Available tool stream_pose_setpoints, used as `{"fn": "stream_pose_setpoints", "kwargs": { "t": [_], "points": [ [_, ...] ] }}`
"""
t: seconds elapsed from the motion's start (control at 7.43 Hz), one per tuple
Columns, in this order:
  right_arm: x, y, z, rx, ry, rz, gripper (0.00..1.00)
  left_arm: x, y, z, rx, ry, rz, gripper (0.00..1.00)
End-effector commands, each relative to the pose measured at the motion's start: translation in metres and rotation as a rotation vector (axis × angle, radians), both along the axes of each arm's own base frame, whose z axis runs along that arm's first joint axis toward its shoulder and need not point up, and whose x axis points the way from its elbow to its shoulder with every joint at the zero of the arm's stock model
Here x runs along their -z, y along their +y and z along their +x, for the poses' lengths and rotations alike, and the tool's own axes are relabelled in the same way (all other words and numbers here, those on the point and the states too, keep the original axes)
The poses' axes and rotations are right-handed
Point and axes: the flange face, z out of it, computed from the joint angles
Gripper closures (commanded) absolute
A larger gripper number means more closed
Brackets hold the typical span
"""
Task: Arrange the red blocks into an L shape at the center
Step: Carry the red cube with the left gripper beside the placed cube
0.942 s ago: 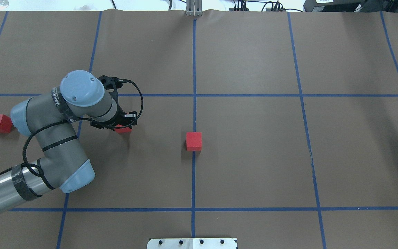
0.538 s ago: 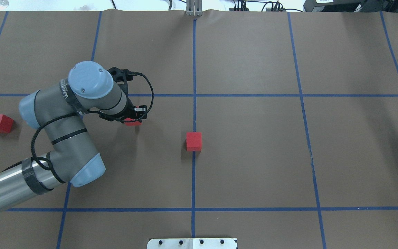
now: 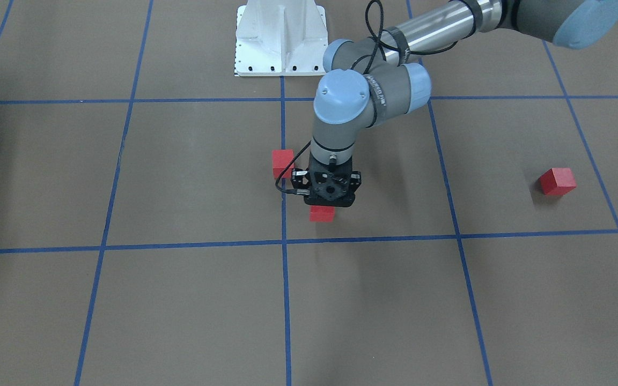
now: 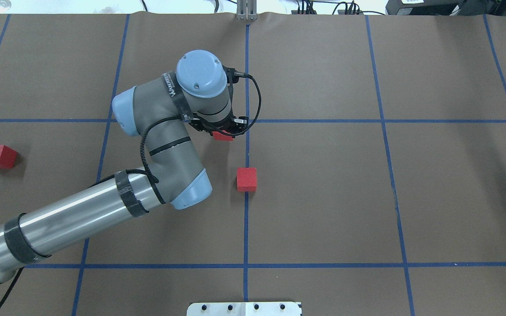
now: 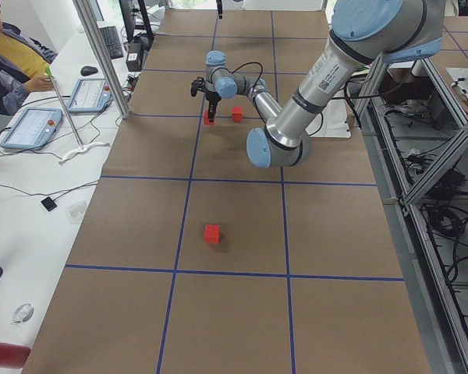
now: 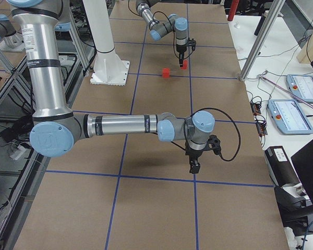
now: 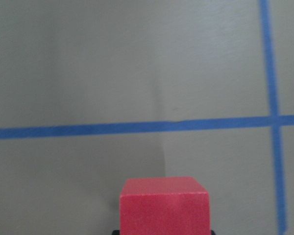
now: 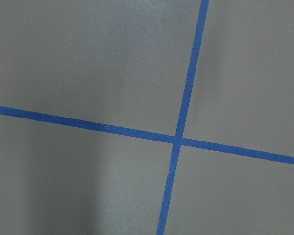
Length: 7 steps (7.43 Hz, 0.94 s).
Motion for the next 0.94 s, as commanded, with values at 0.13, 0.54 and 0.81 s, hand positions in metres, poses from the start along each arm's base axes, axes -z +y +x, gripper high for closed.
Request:
{"fn": "stream_pose_setpoints", "kwargs": {
  "t": [0.13, 0.54, 0.81],
  "points": [
    [-0.001, 0.001, 0.000, -0.001, 0.000, -0.003, 0.00, 0.024, 0.026, 0.045, -0.021, -0.027, 0.042, 1.00],
    [-0.001, 0.001, 0.000, -0.001, 0.000, -0.003, 0.00, 0.021, 0.035, 0.048, -0.031, -0.094, 0.000, 1.00],
    [-0.004, 0.004, 0.001, 0.000, 0.001, -0.008, 0.00, 0.034, 0.037, 0.049, -0.031, -0.077, -0.003, 1.00]
  ]
}}
